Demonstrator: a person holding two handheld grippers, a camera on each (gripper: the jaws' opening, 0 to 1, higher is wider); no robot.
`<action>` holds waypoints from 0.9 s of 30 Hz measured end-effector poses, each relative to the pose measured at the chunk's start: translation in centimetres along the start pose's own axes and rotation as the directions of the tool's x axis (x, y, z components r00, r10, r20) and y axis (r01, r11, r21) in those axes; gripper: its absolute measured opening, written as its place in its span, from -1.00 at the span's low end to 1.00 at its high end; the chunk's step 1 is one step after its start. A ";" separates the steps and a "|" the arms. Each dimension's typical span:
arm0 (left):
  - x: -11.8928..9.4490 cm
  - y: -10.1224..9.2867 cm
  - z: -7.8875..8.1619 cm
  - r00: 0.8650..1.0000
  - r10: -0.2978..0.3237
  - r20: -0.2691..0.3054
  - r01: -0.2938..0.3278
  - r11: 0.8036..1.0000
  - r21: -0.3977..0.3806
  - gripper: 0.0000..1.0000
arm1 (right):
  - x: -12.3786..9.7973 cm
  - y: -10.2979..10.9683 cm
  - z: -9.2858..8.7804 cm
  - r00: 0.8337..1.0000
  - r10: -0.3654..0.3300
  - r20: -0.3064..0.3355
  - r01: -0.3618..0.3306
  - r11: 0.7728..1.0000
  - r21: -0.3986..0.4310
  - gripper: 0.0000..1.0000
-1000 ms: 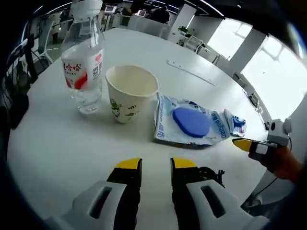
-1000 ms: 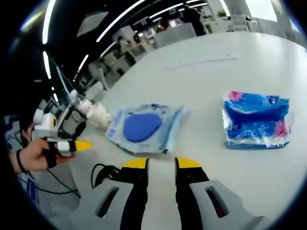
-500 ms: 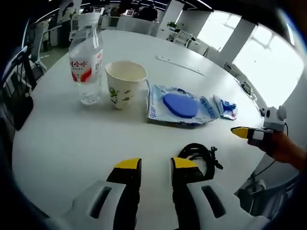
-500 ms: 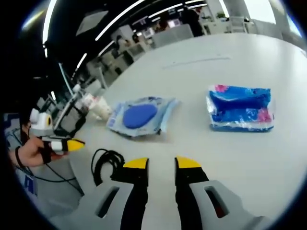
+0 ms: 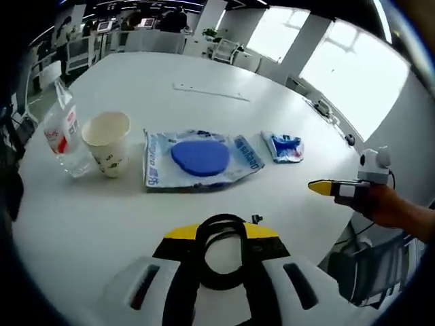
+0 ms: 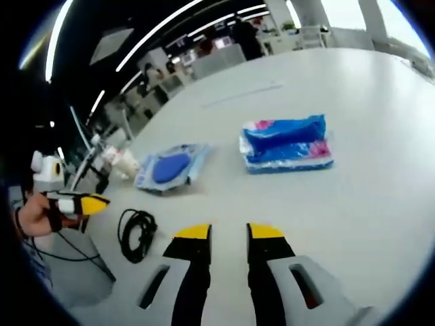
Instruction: Arrange the tabletop items into an orderly group along one side of the table until the central work area is clear of visible clutter.
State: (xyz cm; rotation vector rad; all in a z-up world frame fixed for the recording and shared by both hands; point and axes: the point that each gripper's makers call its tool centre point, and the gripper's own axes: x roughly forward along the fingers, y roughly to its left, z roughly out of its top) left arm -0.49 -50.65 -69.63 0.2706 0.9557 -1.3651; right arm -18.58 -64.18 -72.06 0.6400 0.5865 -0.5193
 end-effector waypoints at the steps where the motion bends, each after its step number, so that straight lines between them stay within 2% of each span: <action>1: 0.4 -0.5 0.2 1.000 -0.008 -0.004 0.008 1.000 0.007 -0.60 | -0.2 -0.4 0.2 1.000 -0.008 0.007 0.008 1.000 0.005 -0.66; 6: 2.1 -2.6 0.9 0.999 -0.049 -0.024 0.050 0.998 0.037 -0.61 | -1.0 -2.5 1.3 0.998 -0.055 0.039 0.054 0.998 0.025 -0.67; 12: 4.7 -4.9 2.3 0.994 -0.100 -0.040 0.104 0.990 0.092 -0.60 | -1.0 -4.8 2.6 0.994 -0.090 0.061 0.086 0.994 0.071 -0.68; 18: 8.6 -7.1 4.7 0.989 -0.140 -0.043 0.144 0.983 0.114 -0.61 | -0.3 -6.5 3.7 0.991 -0.118 0.061 0.114 0.991 0.070 -0.70; 22: 10.7 -8.5 6.0 0.987 -0.155 -0.037 0.158 0.981 0.113 -0.62 | 0.2 -7.8 4.3 0.987 -0.149 0.064 0.143 0.986 0.087 -0.71; 27: 13.2 -10.2 7.7 0.985 -0.170 -0.003 0.170 0.984 0.049 -0.62 | 1.1 -9.0 5.1 0.983 -0.174 0.060 0.169 0.982 0.079 -0.71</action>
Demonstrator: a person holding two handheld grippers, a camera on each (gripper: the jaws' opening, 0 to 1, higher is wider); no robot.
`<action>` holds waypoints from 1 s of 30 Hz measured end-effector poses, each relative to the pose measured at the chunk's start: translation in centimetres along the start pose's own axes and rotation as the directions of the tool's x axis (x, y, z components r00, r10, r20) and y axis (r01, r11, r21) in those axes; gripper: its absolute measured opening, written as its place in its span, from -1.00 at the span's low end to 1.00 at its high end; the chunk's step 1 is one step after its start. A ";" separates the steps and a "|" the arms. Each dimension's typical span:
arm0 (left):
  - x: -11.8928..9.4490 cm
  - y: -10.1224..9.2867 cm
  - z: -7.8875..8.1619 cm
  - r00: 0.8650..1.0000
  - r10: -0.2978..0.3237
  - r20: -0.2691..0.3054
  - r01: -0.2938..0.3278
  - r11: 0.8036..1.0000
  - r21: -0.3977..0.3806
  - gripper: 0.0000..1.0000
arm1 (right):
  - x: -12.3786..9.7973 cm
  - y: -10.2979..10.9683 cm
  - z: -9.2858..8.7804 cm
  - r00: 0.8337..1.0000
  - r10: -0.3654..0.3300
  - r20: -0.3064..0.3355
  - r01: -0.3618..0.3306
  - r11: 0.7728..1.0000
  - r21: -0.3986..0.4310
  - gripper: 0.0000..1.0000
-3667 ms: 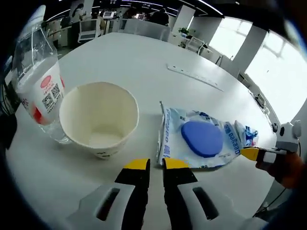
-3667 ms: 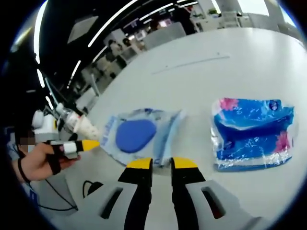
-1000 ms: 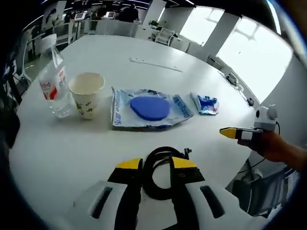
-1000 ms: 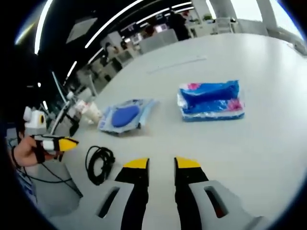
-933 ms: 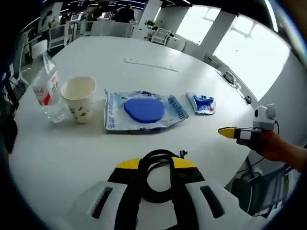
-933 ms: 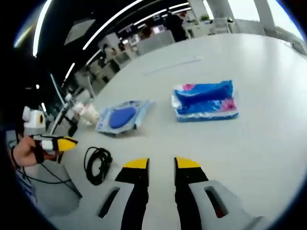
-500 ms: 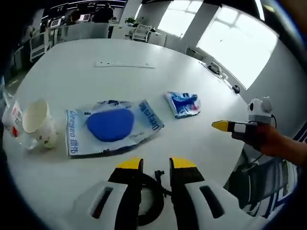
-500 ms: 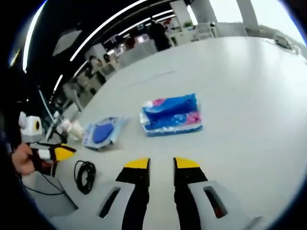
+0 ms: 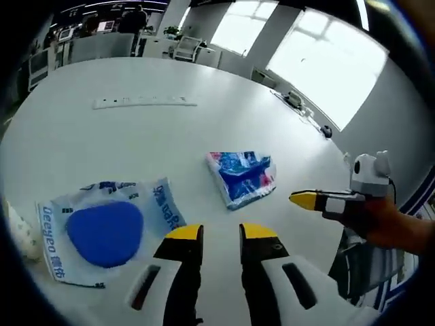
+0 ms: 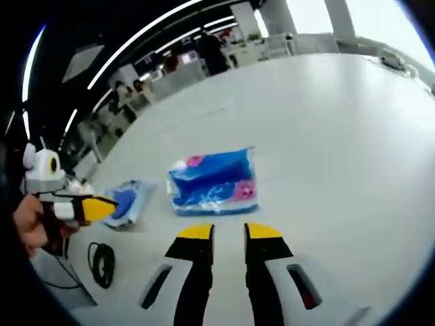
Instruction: Arrange the tabletop items into an orderly group along one side of the table until the central work area is clear of visible clutter.
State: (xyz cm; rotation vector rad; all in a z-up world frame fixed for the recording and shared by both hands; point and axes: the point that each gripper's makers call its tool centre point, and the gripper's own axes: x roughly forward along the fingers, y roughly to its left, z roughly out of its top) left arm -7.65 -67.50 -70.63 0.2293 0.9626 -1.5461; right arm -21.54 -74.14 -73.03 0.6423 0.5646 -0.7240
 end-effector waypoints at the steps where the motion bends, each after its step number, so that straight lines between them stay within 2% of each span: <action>1: 0.4 -0.1 0.2 1.000 0.001 0.003 -0.001 1.000 -0.008 -0.62 | 0.2 -0.2 0.1 1.000 -0.002 0.001 0.002 1.000 0.003 -0.71; 5: 2.5 0.0 0.7 1.000 0.011 -0.002 -0.011 1.000 -0.009 -0.63 | 0.9 -0.9 0.9 1.000 -0.018 0.001 0.018 1.000 0.000 -0.71; 12: 5.1 0.3 1.4 1.000 0.018 -0.002 -0.018 0.998 -0.062 -0.62 | 2.2 -2.5 2.4 0.999 -0.046 0.001 0.046 0.999 -0.024 -0.70; 19: 6.4 -0.5 1.7 1.000 0.018 -0.011 -0.019 0.997 -0.073 -0.60 | 3.4 -3.2 3.0 0.999 -0.041 -0.002 0.041 0.999 -0.018 -0.71; 24: 7.3 -0.3 1.3 0.998 0.043 -0.039 -0.045 0.997 -0.062 -0.62 | 4.1 -3.5 2.9 0.999 -0.040 -0.016 0.040 0.999 -0.022 -0.73; 27: 7.4 0.0 1.0 0.997 0.054 -0.049 -0.057 0.996 -0.062 -0.67 | 4.7 -3.9 2.9 0.999 -0.040 -0.021 0.039 0.999 -0.022 -0.78; 30: 7.6 0.3 0.6 0.996 0.067 -0.064 -0.071 0.996 -0.051 -0.85 | 4.8 -3.6 3.1 1.000 -0.024 -0.017 0.023 0.999 -0.032 -0.92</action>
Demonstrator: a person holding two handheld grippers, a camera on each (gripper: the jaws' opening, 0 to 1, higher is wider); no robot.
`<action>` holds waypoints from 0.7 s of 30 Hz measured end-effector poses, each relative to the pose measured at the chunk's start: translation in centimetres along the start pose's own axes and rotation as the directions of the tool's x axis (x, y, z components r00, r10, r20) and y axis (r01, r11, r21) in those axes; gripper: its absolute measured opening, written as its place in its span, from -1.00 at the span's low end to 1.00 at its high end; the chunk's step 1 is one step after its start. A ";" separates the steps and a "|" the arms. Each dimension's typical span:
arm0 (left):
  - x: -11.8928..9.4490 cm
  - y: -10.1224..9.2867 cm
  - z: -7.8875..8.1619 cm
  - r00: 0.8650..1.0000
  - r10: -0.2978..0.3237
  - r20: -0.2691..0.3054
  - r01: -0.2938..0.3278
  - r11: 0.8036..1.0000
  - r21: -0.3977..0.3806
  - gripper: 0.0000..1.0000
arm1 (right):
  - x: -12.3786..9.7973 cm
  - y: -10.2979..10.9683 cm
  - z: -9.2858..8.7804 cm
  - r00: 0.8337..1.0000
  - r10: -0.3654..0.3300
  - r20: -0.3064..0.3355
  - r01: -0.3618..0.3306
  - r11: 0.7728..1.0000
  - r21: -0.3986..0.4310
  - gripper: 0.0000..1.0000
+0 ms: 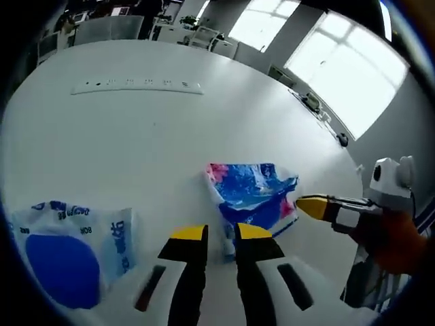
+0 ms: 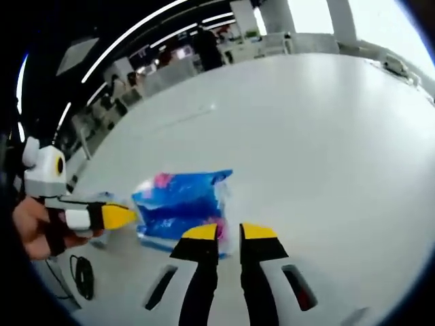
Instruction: Arrange the tabletop items into an orderly group along one side of the table until the central work area is clear of visible clutter.
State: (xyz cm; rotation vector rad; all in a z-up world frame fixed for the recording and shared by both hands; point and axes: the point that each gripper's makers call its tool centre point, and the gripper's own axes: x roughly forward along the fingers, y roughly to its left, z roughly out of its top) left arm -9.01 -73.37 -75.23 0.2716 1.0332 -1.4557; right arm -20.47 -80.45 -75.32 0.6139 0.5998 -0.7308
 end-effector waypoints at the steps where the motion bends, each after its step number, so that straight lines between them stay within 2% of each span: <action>1: 0.0 -0.1 0.0 1.000 -0.010 0.003 0.010 1.000 -0.015 -0.92 | 0.1 0.1 0.0 1.000 0.006 -0.001 -0.006 1.000 -0.010 -0.95; 2: 0.0 -0.3 0.0 1.000 -0.017 0.004 0.017 1.000 -0.017 -1.00 | 0.1 0.4 0.0 1.000 0.012 -0.003 -0.012 1.000 -0.017 -0.98; 6: -0.4 -0.3 0.0 1.000 -0.012 0.011 0.012 1.000 0.002 -1.00 | 0.0 0.7 -0.1 1.000 0.018 -0.007 -0.018 1.000 -0.020 -1.00; 10: -1.9 -0.5 -0.4 1.000 -0.015 0.020 0.014 1.000 0.015 -1.00 | -0.9 1.7 -0.2 0.999 0.036 0.005 -0.036 0.998 -0.042 -1.00; 14: -3.6 0.0 -1.5 1.000 -0.007 0.029 0.007 1.000 -0.009 -1.00 | -1.6 3.0 -0.8 0.998 0.066 0.013 -0.065 0.996 -0.062 -1.00; 18: -4.5 0.8 -3.4 1.000 0.007 0.002 -0.007 0.999 -0.035 -1.00 | -1.8 4.3 -2.1 0.996 0.088 -0.001 -0.087 0.993 -0.080 -1.00; 21: -5.0 1.3 -3.7 1.000 0.015 0.005 -0.015 0.998 -0.053 -1.00 | -1.9 5.0 -2.9 0.995 0.098 -0.007 -0.098 0.993 -0.069 -1.00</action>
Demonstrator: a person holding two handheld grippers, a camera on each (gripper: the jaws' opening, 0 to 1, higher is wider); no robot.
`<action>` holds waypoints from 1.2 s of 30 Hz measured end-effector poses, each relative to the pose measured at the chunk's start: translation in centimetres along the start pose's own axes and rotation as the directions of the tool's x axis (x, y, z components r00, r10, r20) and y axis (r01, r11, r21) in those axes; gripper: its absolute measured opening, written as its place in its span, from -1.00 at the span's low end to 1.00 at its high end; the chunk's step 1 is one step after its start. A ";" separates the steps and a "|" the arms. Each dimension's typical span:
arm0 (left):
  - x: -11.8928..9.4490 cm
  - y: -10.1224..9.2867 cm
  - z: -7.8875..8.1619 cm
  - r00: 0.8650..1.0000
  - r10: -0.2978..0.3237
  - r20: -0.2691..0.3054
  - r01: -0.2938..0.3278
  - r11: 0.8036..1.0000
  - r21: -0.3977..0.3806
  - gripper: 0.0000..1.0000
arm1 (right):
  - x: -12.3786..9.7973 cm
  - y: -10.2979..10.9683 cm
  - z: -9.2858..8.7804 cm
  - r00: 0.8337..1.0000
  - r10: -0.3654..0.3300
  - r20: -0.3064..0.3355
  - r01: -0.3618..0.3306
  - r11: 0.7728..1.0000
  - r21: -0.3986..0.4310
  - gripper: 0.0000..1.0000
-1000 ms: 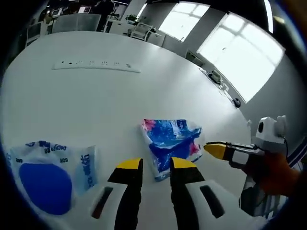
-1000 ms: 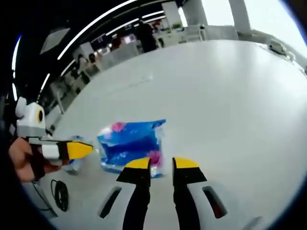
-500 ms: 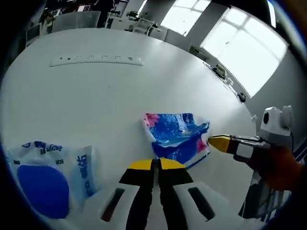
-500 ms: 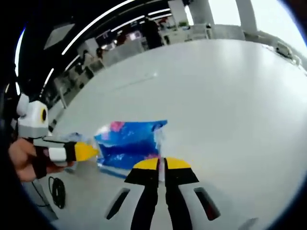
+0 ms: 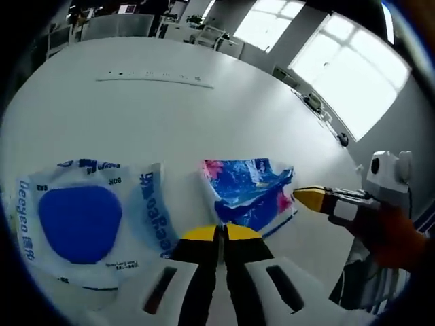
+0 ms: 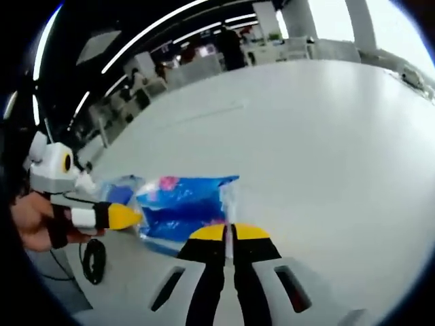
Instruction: Arrange the tabletop items into an orderly group along one side of the table until the central work area is clear of visible clutter.
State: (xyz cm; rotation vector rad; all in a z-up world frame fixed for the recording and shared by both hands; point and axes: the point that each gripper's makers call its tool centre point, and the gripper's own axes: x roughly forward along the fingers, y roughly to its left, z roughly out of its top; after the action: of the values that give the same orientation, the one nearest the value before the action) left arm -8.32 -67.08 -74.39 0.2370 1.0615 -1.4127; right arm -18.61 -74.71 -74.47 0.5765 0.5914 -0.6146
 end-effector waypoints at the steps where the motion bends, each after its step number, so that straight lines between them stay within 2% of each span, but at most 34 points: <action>1: -0.2 0.1 0.0 1.000 0.001 0.004 -0.001 1.000 -0.006 -1.00 | 0.0 0.3 -0.2 1.000 0.000 -0.003 0.000 1.000 -0.002 -1.00; 9: -0.1 0.7 1.2 1.000 0.012 0.027 -0.012 1.000 -0.008 -1.00 | 0.2 1.1 -0.4 1.000 0.005 -0.006 -0.005 1.000 0.002 -0.99; 15: 0.1 0.7 1.0 1.000 0.005 0.020 -0.004 1.000 -0.020 -1.00 | 0.6 0.8 -0.1 1.000 -0.002 -0.003 0.002 1.000 0.001 -0.98; 31: -1.5 -0.6 1.0 1.000 -0.003 0.026 0.003 1.000 -0.007 -0.64 | 0.3 0.5 0.2 1.000 -0.012 0.005 0.012 1.000 0.028 -0.80; 36: -2.5 -1.9 1.4 0.999 -0.033 0.042 0.032 0.999 0.023 -0.63 | -0.4 0.4 0.4 1.000 -0.020 0.018 0.019 0.999 0.030 -0.78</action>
State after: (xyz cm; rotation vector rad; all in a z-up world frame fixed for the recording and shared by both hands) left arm -8.86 -66.76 -70.97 0.2053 1.0196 -1.4532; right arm -18.48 -74.52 -73.81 0.5928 0.5719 -0.6475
